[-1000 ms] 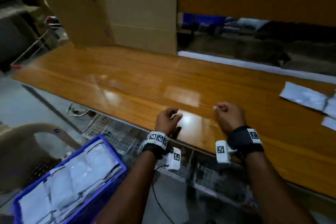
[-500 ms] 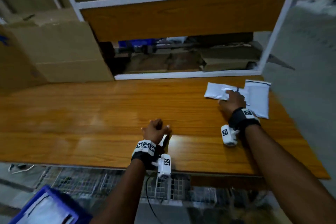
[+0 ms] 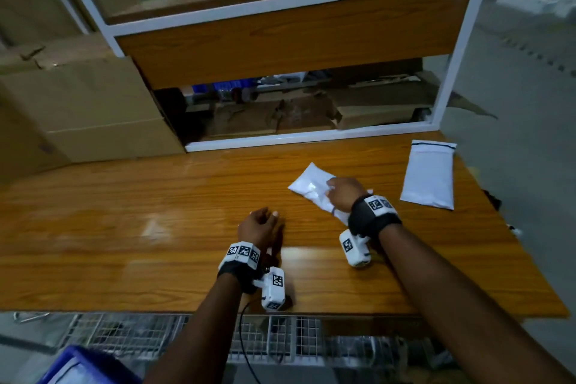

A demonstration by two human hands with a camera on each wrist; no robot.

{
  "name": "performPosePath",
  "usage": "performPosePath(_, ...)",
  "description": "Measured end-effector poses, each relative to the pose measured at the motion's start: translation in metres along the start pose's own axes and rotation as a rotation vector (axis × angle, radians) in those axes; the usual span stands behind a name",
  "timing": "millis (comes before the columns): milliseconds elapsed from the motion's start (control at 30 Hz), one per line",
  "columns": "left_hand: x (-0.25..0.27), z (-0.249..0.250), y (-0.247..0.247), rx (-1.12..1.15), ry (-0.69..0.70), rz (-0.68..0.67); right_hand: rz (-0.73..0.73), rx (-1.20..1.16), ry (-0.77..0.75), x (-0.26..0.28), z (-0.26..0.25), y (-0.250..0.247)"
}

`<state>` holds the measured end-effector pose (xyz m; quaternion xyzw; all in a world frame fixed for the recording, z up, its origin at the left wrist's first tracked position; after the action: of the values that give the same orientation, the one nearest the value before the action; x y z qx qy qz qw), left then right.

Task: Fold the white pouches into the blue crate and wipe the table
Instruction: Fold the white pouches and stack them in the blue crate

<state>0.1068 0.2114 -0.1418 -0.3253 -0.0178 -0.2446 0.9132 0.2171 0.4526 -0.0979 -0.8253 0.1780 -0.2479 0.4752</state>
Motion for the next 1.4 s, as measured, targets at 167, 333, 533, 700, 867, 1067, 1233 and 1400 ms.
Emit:
performPosePath(167,-0.006,0.031,0.022,-0.308,0.062,-0.031,0.337,-0.235,0.046,0.029,0.025,-0.024)
performPosePath(333,-0.003,0.062,0.052,-0.453,0.109,-0.126,0.404,-0.097,0.394,0.041,0.122,-0.054)
performPosePath(533,0.001,0.076,0.064,-0.601,0.068,-0.230,0.188,0.183,0.394,0.039,0.162,-0.051)
performPosePath(700,-0.008,0.059,0.024,-0.652,-0.030,-0.192,0.046,0.333,0.003,0.039,0.082,-0.023)
performPosePath(867,-0.036,0.000,-0.040,-0.693,-0.182,-0.193,0.043,0.190,-0.206,0.054,-0.002,0.022)
performPosePath(1067,-0.022,-0.028,-0.100,-0.711,-0.248,-0.069,0.170,-0.123,-0.136,0.052,-0.042,0.027)
performPosePath(1233,0.005,-0.036,-0.114,-0.464,-0.353,0.073,0.219,-0.173,0.142,0.028,-0.023,0.015)
performPosePath(1400,0.019,-0.045,-0.105,-0.303,-0.358,0.094,0.112,-0.298,0.229,0.019,-0.027,0.036)
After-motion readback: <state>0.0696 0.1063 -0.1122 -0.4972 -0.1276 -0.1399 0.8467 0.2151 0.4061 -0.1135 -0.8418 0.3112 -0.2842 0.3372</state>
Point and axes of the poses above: each hand's wrist, its own x-axis away from the middle knuckle, its own y-axis out of the palm, z = x × y, the point moved 6 cm from there along -x, towards the middle knuckle, and after that the axes turned 2 degrees about -x, right-handed, at the moved point
